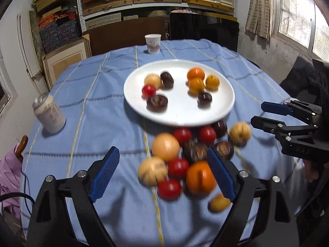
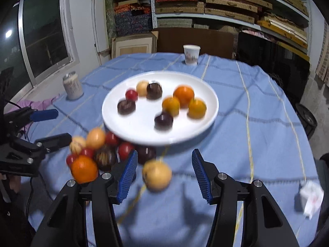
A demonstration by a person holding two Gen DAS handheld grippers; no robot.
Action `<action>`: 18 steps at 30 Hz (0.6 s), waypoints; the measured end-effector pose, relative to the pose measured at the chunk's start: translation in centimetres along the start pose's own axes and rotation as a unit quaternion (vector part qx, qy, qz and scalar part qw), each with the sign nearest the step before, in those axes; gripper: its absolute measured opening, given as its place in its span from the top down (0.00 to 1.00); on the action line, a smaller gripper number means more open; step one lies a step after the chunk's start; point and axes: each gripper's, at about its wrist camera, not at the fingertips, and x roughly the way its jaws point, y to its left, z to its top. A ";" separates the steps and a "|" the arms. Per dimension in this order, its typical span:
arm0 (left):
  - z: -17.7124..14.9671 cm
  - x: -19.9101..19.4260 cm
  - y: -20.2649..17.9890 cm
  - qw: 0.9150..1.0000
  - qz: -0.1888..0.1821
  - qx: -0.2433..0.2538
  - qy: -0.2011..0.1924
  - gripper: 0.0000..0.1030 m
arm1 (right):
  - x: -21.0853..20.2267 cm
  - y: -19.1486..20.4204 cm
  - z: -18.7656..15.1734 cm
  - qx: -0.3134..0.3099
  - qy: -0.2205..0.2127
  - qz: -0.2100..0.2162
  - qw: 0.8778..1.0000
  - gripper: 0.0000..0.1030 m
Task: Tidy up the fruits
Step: 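Grasp a small yellow-brown fruit with the left tool while the right tool grasps a pale yellow pear-shaped fruit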
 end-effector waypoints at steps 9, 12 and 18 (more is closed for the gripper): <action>-4.2 0.8 -1.5 0.999 -0.018 -0.025 0.034 0.18 | 3.3 0.9 -0.4 0.019 0.031 -0.017 0.999 0.46; -4.0 0.5 -1.4 0.999 -0.012 -0.026 0.029 0.18 | 5.0 1.1 -0.2 0.021 0.066 -0.017 0.997 0.53; -4.4 0.0 -1.0 0.999 -0.023 -0.032 0.032 0.18 | 3.4 1.6 -1.1 0.008 0.054 -0.026 0.998 0.60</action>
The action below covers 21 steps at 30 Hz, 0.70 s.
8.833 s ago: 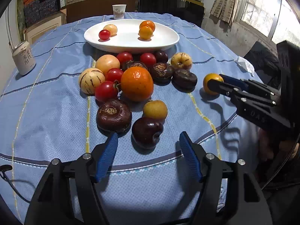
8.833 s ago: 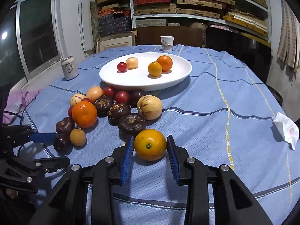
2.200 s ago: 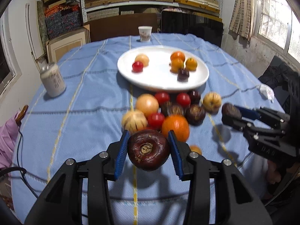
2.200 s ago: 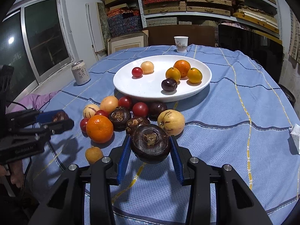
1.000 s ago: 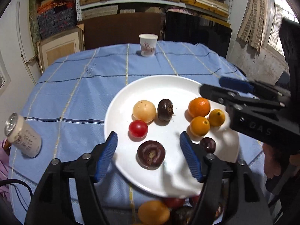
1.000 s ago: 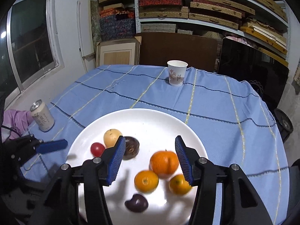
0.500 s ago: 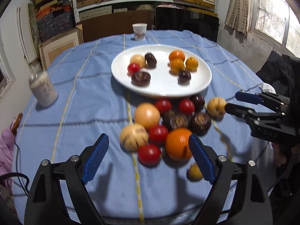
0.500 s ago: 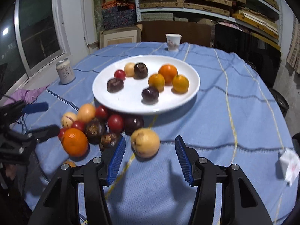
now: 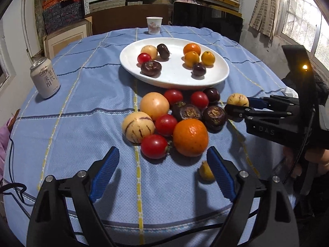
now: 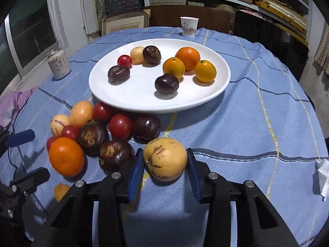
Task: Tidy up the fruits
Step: 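Grasp a small yellow-brown fruit with the left tool while the right tool grasps a pale yellow pear-shaped fruit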
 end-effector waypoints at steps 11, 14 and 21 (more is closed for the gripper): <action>-1.4 1.2 -4.4 0.998 -0.027 0.054 0.019 0.39 | -2.6 0.1 -2.9 0.006 -0.033 0.020 0.999 0.59; -1.4 1.5 -4.4 0.998 -0.025 0.046 0.019 0.46 | -2.2 -0.6 -2.7 0.022 -0.023 0.031 0.999 0.59; -1.7 1.9 -5.2 0.998 -0.032 0.053 0.031 0.72 | -2.2 -1.1 -2.9 0.038 -0.027 0.035 0.998 0.59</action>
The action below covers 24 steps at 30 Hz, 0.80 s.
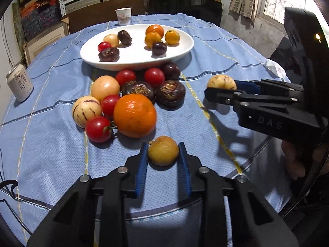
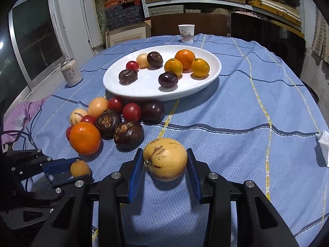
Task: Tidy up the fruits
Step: 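Grasp a small yellow-brown fruit with the left tool while the right tool grasps a pale yellow pear-shaped fruit, then carry both fruits onto the white plate and open both tools to release them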
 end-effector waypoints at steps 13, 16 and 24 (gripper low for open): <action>-0.2 0.0 -0.1 1.000 0.008 -0.004 0.001 0.72 | -0.2 -0.1 -0.2 0.002 -0.005 -0.003 1.000 0.59; -0.2 0.0 0.0 1.000 0.003 -0.010 0.001 0.71 | -0.2 -0.1 -0.2 0.003 -0.004 -0.001 1.000 0.59; -0.3 -0.1 -0.1 1.000 0.002 -0.010 -0.007 0.72 | -0.2 -0.3 -0.2 0.007 -0.003 0.005 1.000 0.59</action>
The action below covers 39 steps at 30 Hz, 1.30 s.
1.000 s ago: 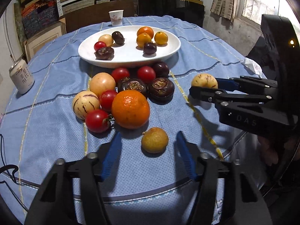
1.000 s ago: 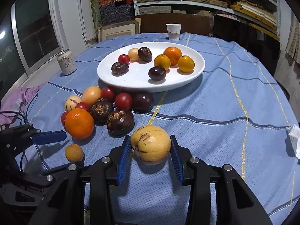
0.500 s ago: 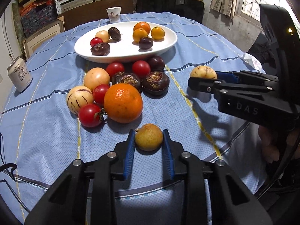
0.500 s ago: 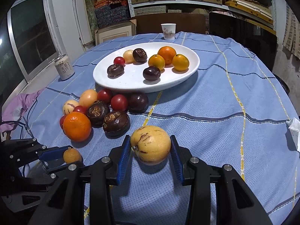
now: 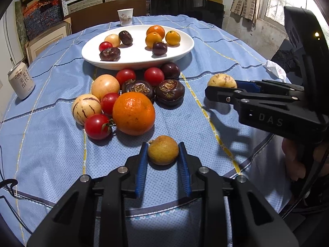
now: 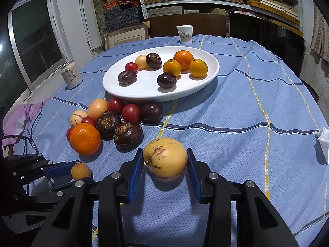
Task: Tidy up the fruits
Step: 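Carry both fruits onto the white plate and open both tools to release them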
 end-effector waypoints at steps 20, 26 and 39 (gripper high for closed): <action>2.6 -4.6 3.3 0.997 0.018 -0.035 -0.073 0.72 | -1.2 0.0 0.3 -0.006 -0.025 0.005 1.000 0.59; 7.3 -5.4 4.4 0.995 0.026 -0.024 -0.096 0.72 | -3.5 0.1 5.4 -0.036 -0.062 -0.009 0.997 0.59; 18.5 1.9 6.0 0.997 0.014 -0.023 -0.076 0.72 | 2.9 -1.5 19.7 -0.070 -0.074 -0.041 0.994 0.59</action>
